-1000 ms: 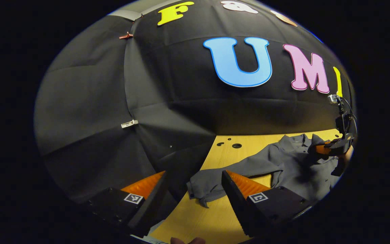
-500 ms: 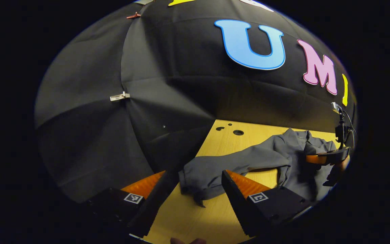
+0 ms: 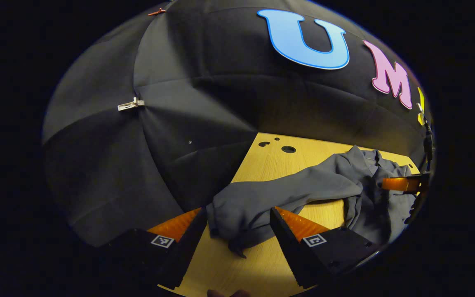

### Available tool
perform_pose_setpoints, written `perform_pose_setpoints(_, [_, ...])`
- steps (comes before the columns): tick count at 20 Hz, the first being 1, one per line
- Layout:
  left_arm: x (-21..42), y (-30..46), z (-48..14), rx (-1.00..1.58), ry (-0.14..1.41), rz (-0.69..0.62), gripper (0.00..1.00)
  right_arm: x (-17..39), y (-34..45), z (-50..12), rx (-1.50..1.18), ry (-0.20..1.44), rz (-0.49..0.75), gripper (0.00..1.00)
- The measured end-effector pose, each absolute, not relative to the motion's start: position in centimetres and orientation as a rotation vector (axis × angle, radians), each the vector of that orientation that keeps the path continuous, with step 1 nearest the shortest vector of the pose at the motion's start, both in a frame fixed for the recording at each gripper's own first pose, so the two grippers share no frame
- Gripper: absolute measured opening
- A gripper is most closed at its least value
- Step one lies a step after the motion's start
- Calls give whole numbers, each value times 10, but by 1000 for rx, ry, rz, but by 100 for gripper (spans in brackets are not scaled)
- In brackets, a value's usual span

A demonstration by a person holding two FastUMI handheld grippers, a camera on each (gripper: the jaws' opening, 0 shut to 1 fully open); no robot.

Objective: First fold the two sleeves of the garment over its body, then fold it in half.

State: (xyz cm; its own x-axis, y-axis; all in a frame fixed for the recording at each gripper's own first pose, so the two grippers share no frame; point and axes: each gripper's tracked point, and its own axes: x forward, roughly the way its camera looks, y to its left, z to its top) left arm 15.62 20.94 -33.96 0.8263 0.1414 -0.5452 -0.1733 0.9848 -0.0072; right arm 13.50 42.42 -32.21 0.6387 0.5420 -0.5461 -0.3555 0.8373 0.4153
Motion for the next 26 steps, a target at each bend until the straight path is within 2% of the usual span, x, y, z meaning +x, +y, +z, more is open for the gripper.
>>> perform_pose_setpoints(4, [172, 209, -356, -28, 617, 175, 97, 127, 399, -295, 245, 658, 502, 75])
perform_pose_setpoints(9, [181, 218, -394, 21, 738, 205, 99, 111, 362, -293, 207, 675, 456, 75])
perform_pose_setpoints(15, [183, 209, -423, 14, 827, 176, 98, 86, 315, -280, 147, 659, 407, 74])
perform_pose_setpoints(17, [184, 201, -425, -10, 830, 131, 92, 76, 299, -279, 128, 664, 392, 75])
perform_pose_setpoints(20, [190, 187, -427, -46, 803, 53, 43, 62, 276, -275, 129, 664, 355, 74])
perform_pose_setpoints(22, [193, 186, -424, -24, 807, 65, 11, 53, 260, -276, 141, 667, 330, 74])
perform_pose_setpoints(24, [195, 185, -412, 12, 788, 92, 6, 43, 242, -279, 140, 679, 313, 71])
perform_pose_setpoints(26, [198, 179, -386, 34, 722, 108, 6, 38, 220, -277, 138, 667, 280, 71])
